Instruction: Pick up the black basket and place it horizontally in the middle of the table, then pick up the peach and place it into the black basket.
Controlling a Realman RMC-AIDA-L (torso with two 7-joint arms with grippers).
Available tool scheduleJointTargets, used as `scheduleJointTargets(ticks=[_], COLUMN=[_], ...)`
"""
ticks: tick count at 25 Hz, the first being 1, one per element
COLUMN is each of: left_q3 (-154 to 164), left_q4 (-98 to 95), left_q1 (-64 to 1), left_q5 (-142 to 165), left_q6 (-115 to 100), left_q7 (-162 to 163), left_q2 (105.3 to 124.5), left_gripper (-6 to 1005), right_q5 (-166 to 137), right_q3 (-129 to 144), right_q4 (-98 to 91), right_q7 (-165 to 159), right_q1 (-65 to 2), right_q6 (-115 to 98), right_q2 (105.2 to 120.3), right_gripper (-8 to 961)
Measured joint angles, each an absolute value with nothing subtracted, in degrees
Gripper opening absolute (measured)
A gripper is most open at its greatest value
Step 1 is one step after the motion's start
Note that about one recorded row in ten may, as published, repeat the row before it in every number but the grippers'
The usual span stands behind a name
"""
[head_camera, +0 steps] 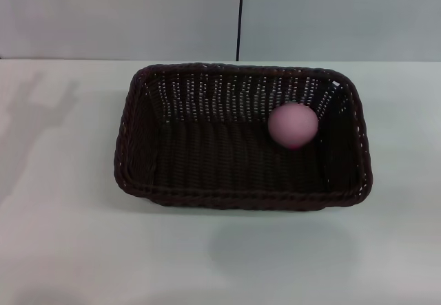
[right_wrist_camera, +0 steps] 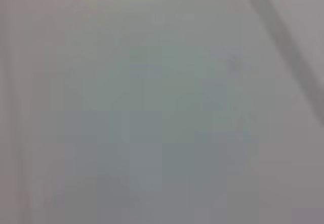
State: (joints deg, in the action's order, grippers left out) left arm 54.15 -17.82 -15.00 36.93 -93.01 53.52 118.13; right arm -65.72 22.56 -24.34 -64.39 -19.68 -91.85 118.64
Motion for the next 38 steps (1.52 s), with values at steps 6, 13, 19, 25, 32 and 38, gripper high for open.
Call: scheduleJointTargets(ticks=[6,13,19,25,32,38], left_q3=[50.39,44.32,44.40,43.89,42.40,41.53], left_q4=[-16.94,-12.05,-11.55,-11.16,-9.54,-9.46], left_q1=[-14.69,-15.81,-15.90,-16.71,-18.00,-18.06], left_q5=[36.86,36.80,36.81,36.82,36.18,36.15], left_q6=[-93.40,-95.46,-95.82,-95.89,-95.67,-95.53], left_q7=[48.82,44.52,42.60,42.32,42.16,42.13], left_q2=[118.33,118.45,118.55,118.59,118.56,118.56], left_gripper=[834,834,834,834,834,834], right_q5=[-56.92,-56.00,-55.95,-55.92,-55.89,-55.89], right_q3=[13.59,11.90,10.41,10.26,7.52,6.80], right_q4=[-12.29,-9.92,-9.23,-9.01,-7.48,-6.58], right_q7=[-50.98,-47.48,-47.16,-47.11,-46.96,-46.94], right_q1=[-18.30,-18.79,-20.23,-20.99,-21.50,-21.33], right_q6=[-91.83,-91.58,-89.19,-88.59,-88.48,-88.48], right_q2=[118.79,118.86,118.90,118.92,119.01,119.01], right_gripper=[567,567,566,566,566,566])
